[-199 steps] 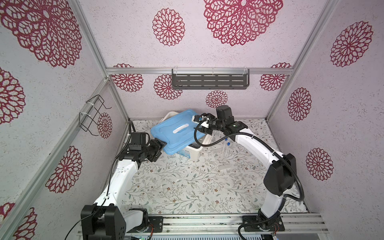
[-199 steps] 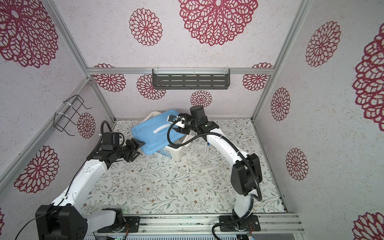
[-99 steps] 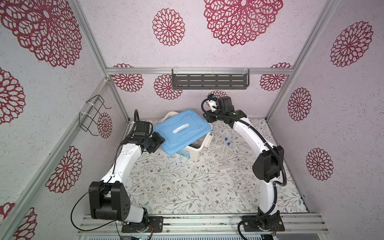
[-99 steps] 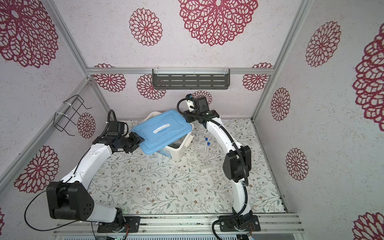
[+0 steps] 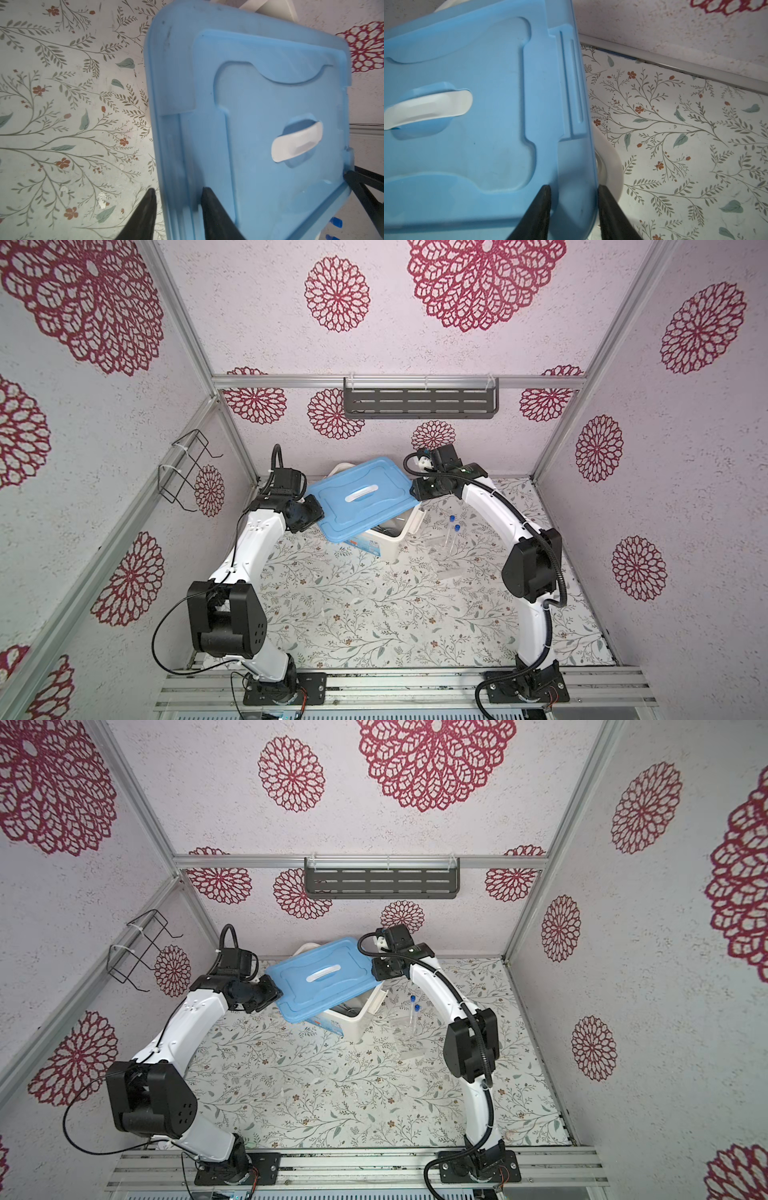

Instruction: Organize the chemistry lab equipment

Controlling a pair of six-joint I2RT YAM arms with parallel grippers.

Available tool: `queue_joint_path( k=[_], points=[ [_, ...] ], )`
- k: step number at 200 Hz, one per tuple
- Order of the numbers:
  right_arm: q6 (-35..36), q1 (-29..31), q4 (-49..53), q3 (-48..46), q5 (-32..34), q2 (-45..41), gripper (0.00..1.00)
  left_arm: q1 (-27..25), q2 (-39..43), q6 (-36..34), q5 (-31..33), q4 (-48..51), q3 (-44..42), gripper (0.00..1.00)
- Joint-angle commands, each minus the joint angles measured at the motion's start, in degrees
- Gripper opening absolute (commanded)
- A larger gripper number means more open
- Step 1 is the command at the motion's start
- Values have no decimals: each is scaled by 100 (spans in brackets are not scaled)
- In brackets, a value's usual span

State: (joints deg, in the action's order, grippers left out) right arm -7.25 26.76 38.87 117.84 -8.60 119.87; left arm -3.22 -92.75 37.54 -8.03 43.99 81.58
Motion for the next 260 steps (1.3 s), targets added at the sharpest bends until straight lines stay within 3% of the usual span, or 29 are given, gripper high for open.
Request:
queue_joint_path(
  k=[1,69,124,196,260],
  points=[
    [-120,143,206,-309,-168,-414,39,33,-216,-512,283,217,224,38],
    [-463,431,-532,-1671,-214,-1358,36,37,-536,-1070,897,536,641,35],
    [-618,792,-580,-2272,50,-1918,36,32,-968,-1370,824,624,1330,30],
    [-1525,935,-1166,-3280,69,-2673,36,24,-1268,-1355,777,536,1865,27],
    [-1912,1011,-1286,-3383,19,-2719,40,-184,-1491,-1294,1110,286,2055,26]
  ],
)
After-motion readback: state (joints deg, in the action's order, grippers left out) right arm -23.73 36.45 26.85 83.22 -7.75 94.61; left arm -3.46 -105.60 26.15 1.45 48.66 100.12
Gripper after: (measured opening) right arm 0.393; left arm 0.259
